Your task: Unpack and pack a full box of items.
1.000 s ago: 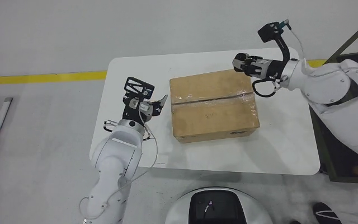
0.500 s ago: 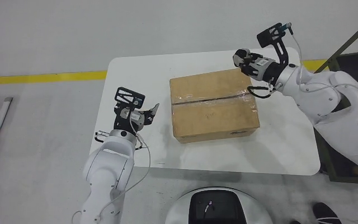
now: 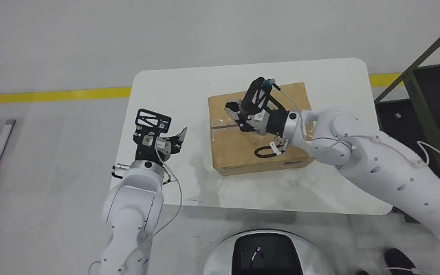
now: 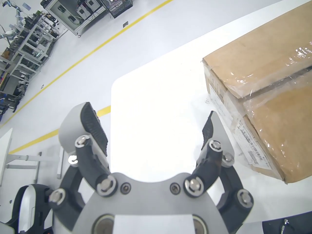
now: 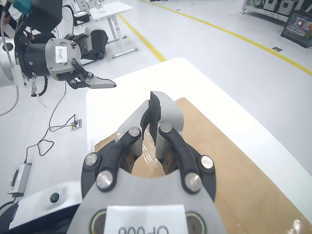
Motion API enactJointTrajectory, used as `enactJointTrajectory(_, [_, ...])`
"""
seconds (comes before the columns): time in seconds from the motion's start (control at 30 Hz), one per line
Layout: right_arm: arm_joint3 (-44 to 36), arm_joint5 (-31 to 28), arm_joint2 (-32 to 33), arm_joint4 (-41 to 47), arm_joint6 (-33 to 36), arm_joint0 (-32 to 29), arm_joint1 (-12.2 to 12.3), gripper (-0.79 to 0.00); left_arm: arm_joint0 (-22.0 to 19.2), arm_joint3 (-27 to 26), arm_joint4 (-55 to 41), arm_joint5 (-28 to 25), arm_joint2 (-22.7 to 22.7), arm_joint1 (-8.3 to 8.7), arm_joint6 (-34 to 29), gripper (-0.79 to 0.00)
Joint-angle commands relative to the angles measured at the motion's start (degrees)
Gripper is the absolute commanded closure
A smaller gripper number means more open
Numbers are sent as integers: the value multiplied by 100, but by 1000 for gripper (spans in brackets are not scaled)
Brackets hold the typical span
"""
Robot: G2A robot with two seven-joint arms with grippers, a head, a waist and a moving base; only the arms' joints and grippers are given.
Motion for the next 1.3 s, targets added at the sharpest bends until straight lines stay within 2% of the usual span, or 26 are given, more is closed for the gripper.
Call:
enactJointTrajectory(0.0, [84, 98, -164, -5, 8, 42, -105, 0, -2, 1, -9, 3, 8, -3, 2, -785])
enactJointTrajectory(0.2, [407, 294, -393, -13, 131, 51, -337, 0, -37, 46, -103, -86, 76, -12, 2, -785])
enactJointTrajectory(0.43, [506, 441, -301, -150, 353, -96, -421, 0, -135, 145, -155, -105, 180, -28, 55, -785])
enactJointTrajectory(1.27, [-109, 713, 1083, -768, 732, -1433, -156, 0, -195, 205, -160, -153, 239, -34, 92, -785])
